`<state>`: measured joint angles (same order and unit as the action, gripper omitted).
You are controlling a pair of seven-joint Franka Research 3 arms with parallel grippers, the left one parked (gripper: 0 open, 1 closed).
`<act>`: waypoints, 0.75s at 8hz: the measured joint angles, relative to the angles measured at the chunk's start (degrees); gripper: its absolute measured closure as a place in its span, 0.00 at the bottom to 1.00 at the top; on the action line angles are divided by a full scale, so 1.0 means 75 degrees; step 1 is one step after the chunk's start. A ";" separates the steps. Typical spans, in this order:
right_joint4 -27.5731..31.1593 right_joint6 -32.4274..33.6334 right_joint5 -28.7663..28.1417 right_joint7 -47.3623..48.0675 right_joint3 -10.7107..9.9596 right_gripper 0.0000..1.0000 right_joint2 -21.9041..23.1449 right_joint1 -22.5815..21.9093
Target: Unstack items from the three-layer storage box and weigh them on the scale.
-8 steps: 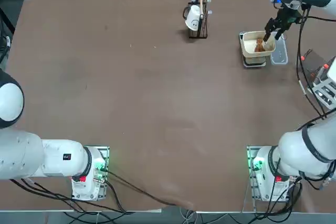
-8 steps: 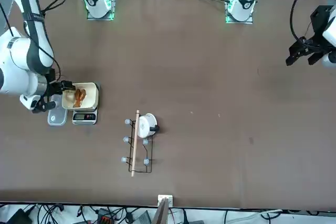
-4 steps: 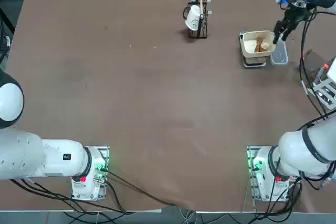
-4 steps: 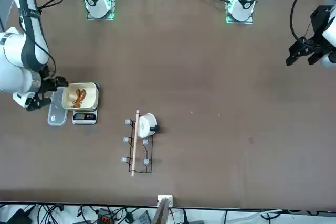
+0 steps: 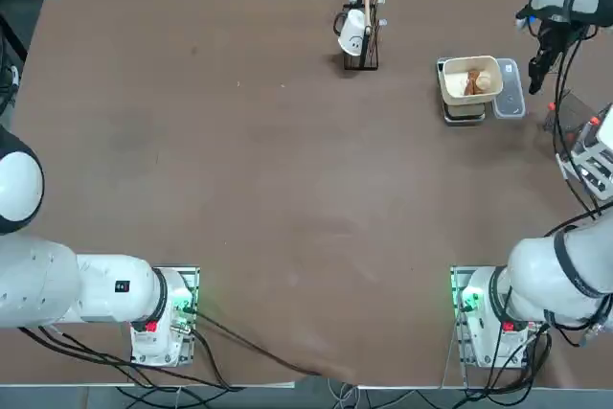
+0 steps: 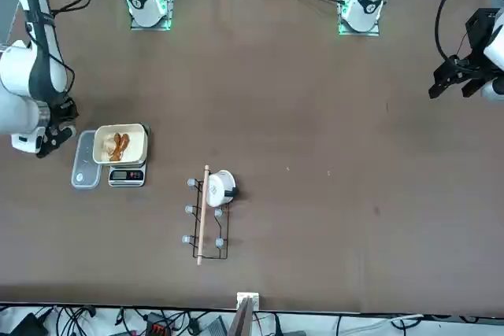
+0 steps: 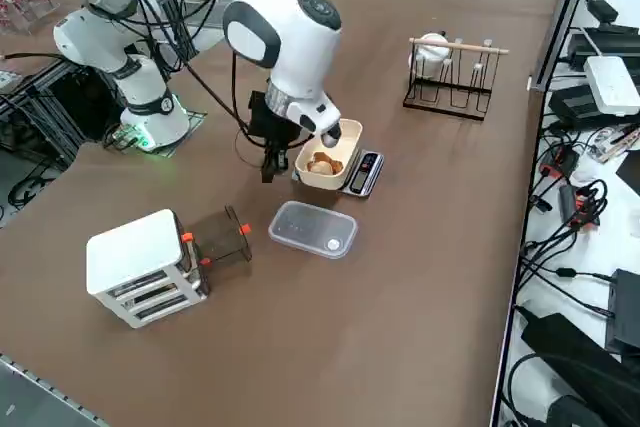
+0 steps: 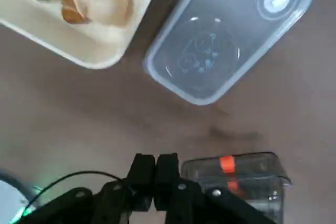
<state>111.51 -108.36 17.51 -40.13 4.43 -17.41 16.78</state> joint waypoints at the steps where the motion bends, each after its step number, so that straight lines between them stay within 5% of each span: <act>1: 0.0410 -0.0598 0.0293 -0.0138 -0.0003 0.97 -0.0016 0.0115; 3: 0.1130 -0.1709 0.0548 -0.0627 -0.0016 0.98 -0.0094 0.0654; 6: 0.1300 -0.1950 0.1117 -0.0986 -0.0021 0.98 -0.0135 0.1133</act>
<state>121.26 -122.98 25.88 -47.52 4.27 -18.42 25.28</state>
